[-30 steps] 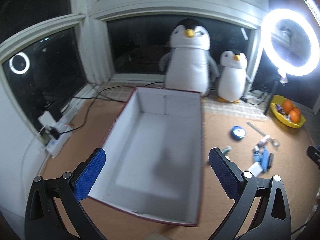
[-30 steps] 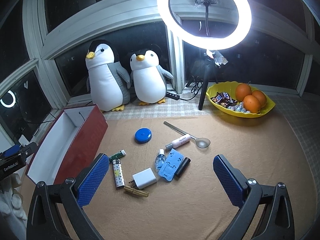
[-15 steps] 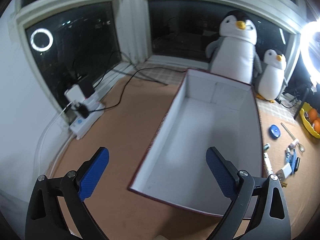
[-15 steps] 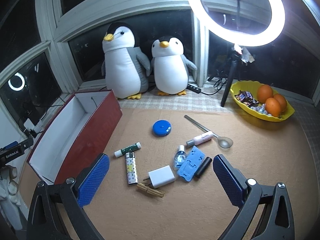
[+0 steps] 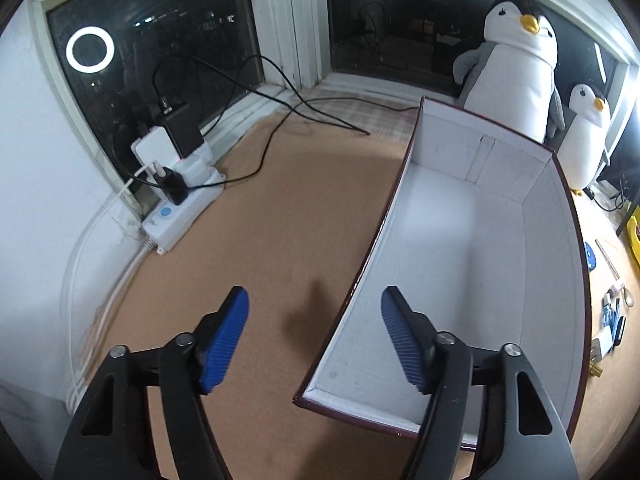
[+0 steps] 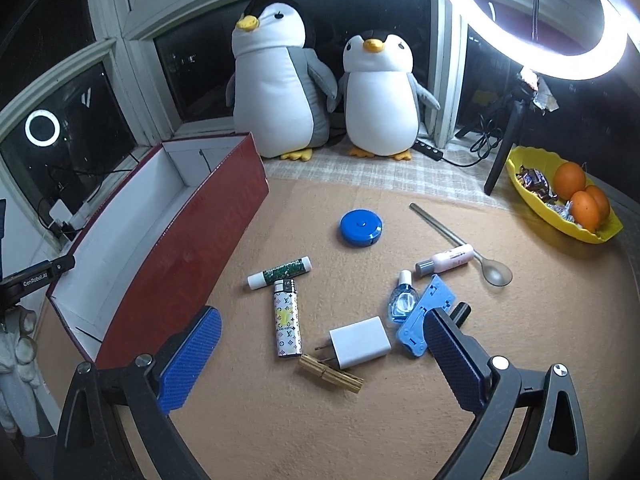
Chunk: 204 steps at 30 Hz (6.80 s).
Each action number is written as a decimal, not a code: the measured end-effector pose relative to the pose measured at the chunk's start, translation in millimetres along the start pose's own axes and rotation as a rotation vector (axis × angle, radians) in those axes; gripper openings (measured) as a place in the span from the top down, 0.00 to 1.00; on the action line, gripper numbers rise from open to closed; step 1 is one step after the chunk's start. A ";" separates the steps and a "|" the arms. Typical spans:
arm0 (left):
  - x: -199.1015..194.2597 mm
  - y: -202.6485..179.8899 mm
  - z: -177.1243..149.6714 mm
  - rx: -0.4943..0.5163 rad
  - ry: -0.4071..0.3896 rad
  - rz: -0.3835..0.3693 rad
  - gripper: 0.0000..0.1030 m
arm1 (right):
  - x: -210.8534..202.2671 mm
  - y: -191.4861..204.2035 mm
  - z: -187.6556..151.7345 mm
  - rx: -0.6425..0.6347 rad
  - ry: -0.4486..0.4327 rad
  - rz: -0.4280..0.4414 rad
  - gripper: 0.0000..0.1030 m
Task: Organize rigid objects
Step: 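Rest the left tool on the box wall while the right tool approaches the patterned lighter, then close the right gripper on the patterned lighter and lift it, then carry the lighter over the box and release it inside with the right gripper, then move the right gripper back to the white charger, then grasp the white charger with the right gripper and lift it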
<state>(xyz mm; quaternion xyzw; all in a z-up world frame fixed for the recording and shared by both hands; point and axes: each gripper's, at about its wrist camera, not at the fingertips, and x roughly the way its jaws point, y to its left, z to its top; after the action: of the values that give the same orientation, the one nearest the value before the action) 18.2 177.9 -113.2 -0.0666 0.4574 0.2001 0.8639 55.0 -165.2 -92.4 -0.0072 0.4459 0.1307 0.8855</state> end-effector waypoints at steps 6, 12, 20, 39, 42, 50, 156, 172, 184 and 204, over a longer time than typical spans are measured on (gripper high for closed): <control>11.3 -3.9 -5.3 0.011 0.034 -0.013 0.52 | 22.8 5.5 1.1 -0.023 0.051 0.008 0.03; 20.0 -5.1 -7.8 0.010 0.057 -0.025 0.66 | 59.7 19.5 4.3 -0.076 0.135 0.008 0.17; 25.0 -3.6 -9.5 0.005 0.057 -0.028 0.80 | 99.3 29.3 2.8 -0.108 0.241 0.003 0.38; 26.3 -1.0 -10.0 -0.002 0.054 -0.039 0.81 | 127.9 39.9 2.3 -0.154 0.320 -0.006 0.80; 26.3 -1.0 -10.1 -0.003 0.053 -0.039 0.81 | 126.8 40.3 1.7 -0.149 0.318 -0.002 0.80; 26.5 -0.9 -9.9 -0.003 0.051 -0.040 0.81 | 110.9 38.3 3.0 -0.121 0.294 0.026 0.80; 18.3 -20.4 -7.7 0.057 0.103 -0.010 0.80 | 91.6 -34.5 -23.2 -0.097 0.305 0.052 0.44; 8.7 -21.2 -6.7 0.052 0.086 -0.030 0.80 | 97.5 -25.1 -24.5 -0.158 0.331 0.033 0.44; 2.6 -18.4 -8.0 0.050 0.078 -0.048 0.80 | 91.0 -29.1 -19.7 -0.129 0.320 0.039 0.55; -0.7 -18.8 -9.0 0.053 0.073 -0.056 0.80 | 92.1 -26.4 -21.5 -0.138 0.329 0.042 0.52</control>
<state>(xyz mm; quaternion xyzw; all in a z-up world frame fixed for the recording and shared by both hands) 18.5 157.9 -119.0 -0.0636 0.4920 0.1612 0.8532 96.7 -172.7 -181.0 -0.0802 0.5748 0.1765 0.7950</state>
